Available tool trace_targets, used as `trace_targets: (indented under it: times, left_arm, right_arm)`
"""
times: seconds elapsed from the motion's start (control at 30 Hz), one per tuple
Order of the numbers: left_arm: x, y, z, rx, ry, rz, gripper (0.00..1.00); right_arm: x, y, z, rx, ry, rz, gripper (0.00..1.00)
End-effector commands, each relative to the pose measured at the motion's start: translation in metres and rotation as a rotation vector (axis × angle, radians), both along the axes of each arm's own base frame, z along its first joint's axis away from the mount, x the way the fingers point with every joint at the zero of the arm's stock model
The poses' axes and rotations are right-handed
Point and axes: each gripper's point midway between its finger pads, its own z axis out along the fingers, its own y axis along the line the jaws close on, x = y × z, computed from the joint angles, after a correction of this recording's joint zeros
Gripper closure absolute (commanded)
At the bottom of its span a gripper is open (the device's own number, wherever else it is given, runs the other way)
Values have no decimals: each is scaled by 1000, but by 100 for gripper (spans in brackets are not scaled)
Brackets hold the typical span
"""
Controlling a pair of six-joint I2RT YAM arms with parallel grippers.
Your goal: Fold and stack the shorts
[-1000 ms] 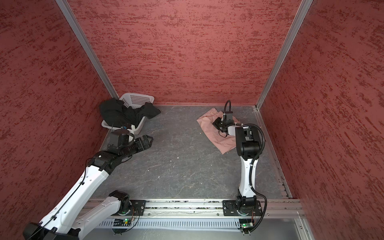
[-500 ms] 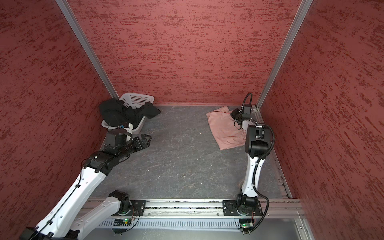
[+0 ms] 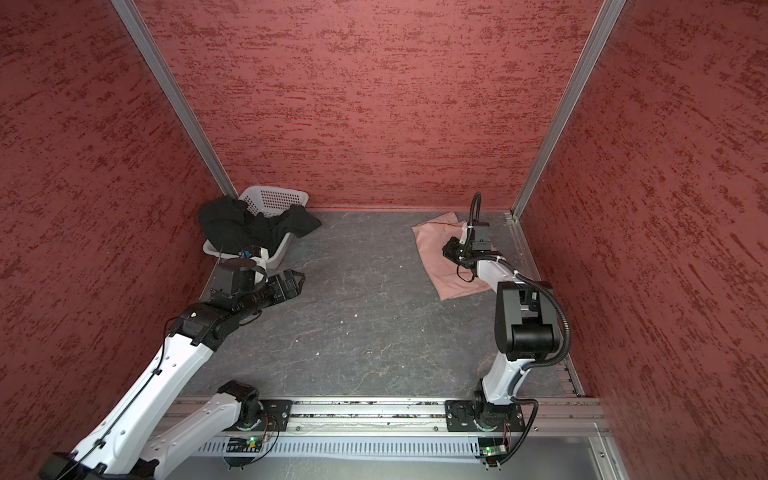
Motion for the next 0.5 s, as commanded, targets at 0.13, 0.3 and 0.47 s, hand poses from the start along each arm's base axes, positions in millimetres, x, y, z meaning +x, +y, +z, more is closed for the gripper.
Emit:
trace_targets:
  times: [0.13, 0.3, 0.47]
  left_arm:
    - [3, -9, -6, -11, 8, -41, 1]
    - [4, -9, -7, -6, 9, -40, 1]
    - [5, -8, -7, -8, 4, -31, 1]
  right_arm:
    - [9, -18, -42, -51, 96, -29, 88]
    - [27, -28, -61, -36, 138, -78, 91]
    - [50, -44, -80, 28, 152, -138, 98]
